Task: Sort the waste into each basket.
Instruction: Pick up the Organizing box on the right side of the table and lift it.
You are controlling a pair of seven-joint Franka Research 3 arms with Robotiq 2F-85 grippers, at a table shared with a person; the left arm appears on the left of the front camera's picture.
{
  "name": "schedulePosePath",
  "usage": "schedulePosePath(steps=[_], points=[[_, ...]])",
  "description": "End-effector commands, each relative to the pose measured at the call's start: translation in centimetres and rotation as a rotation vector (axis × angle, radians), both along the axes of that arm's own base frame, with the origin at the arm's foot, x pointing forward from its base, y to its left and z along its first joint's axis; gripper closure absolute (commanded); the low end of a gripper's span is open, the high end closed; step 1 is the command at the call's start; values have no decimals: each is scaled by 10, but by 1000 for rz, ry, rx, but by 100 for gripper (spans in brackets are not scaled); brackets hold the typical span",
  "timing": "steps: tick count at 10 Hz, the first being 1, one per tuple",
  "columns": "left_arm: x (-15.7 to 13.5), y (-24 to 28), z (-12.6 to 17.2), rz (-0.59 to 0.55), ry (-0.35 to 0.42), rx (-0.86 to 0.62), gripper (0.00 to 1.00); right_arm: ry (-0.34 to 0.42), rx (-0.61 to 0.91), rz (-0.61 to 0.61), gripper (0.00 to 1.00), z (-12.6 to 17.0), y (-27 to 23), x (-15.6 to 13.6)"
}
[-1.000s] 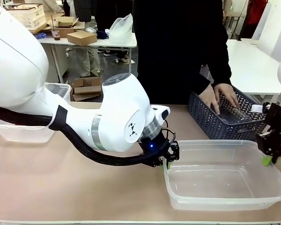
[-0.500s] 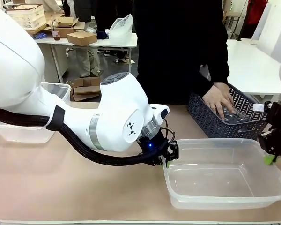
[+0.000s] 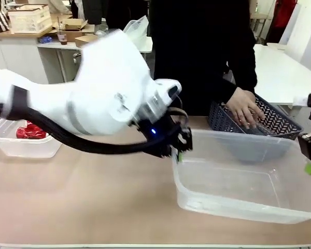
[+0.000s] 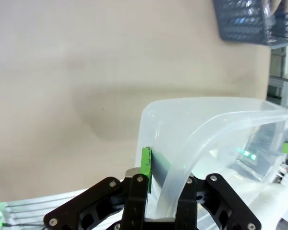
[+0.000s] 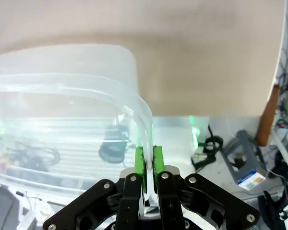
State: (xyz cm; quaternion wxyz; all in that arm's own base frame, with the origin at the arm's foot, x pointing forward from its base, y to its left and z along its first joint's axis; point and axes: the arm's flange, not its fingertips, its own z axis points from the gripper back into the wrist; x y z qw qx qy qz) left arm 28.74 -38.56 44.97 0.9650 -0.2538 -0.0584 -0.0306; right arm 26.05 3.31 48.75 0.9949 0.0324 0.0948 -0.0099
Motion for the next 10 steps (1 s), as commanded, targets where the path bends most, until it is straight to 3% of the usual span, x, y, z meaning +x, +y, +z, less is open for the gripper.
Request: schedulePosePath(steps=[1, 3, 4, 9, 10], points=[[0, 44, 56, 92, -97, -61, 100, 18, -28, -9, 100, -43, 21, -58], [-2, 74, 80, 133, -100, -95, 100, -64, 115, -117, 100, 2, 21, -48], [-9, 33, 43, 20, -53, -6, 100, -39, 21, -19, 100, 19, 28, -28], [-9, 33, 43, 20, -53, -6, 100, -39, 21, -19, 100, 19, 28, -28], [-15, 33, 28, -8, -27, 41, 94, -52, 42, -48, 92, 25, 32, -28]])
